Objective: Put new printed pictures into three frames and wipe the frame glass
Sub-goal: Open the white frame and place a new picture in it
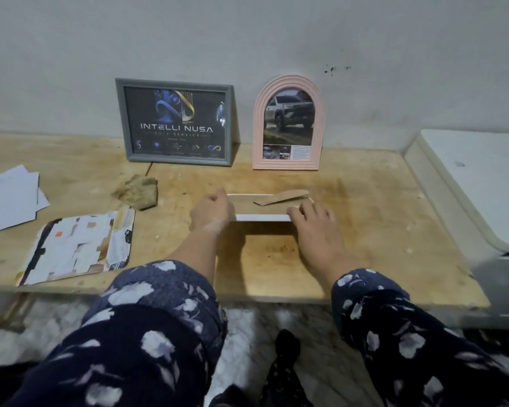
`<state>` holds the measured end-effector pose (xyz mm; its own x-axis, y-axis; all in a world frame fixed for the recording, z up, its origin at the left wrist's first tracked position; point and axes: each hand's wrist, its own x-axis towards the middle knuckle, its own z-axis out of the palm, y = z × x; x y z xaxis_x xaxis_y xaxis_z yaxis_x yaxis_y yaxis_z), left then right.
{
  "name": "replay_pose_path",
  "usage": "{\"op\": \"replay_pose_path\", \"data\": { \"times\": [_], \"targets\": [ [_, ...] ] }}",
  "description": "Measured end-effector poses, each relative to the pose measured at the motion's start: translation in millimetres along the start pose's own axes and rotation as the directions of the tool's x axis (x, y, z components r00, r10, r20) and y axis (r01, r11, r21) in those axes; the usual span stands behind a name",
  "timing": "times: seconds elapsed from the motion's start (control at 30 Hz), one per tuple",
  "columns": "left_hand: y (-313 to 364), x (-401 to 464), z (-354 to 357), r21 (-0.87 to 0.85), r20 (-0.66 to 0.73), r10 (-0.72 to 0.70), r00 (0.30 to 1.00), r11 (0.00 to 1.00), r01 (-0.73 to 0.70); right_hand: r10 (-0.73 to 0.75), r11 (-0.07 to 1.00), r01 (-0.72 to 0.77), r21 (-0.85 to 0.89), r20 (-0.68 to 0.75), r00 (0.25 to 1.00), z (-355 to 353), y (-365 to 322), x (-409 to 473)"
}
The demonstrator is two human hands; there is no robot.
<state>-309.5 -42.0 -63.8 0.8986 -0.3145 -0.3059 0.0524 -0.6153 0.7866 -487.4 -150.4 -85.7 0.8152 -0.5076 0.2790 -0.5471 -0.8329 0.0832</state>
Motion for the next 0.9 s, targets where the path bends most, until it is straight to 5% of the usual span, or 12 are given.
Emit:
{"op": "replay_pose_path", "data": {
  "times": [0.23, 0.37, 0.57, 0.73, 0.9],
  "targets": [
    [-41, 3, 12, 0.04, 0.111, -0.04, 0.993, 0.999, 0.036, -0.091, 0.996, 0.089, 0.017, 0.218, 0.972, 26, -11, -24],
    [-56, 0, 18, 0.233, 0.152, 0.119, 0.981, 0.96, -0.153, -0.139, 0.988, 0.117, 0.097, 0.275, 0.951, 30, -12, -18],
    [-76, -8, 24, 0.449, 0.151, 0.371, 0.916, 0.8, -0.398, -0.013, 0.982, -0.026, 0.189, 0.199, 0.98, 24, -15, 34],
    [-94, -6, 30, 0.498, 0.167, 0.449, 0.878, 0.73, -0.468, -0.061, 0.983, -0.023, 0.183, 0.443, 0.894, 36, -35, 87],
    [-99, 0, 29, 0.538, 0.15, 0.525, 0.838, 0.668, -0.515, -0.14, 0.982, 0.051, 0.184, 0.51, 0.849, 51, -56, 121]
  ]
}}
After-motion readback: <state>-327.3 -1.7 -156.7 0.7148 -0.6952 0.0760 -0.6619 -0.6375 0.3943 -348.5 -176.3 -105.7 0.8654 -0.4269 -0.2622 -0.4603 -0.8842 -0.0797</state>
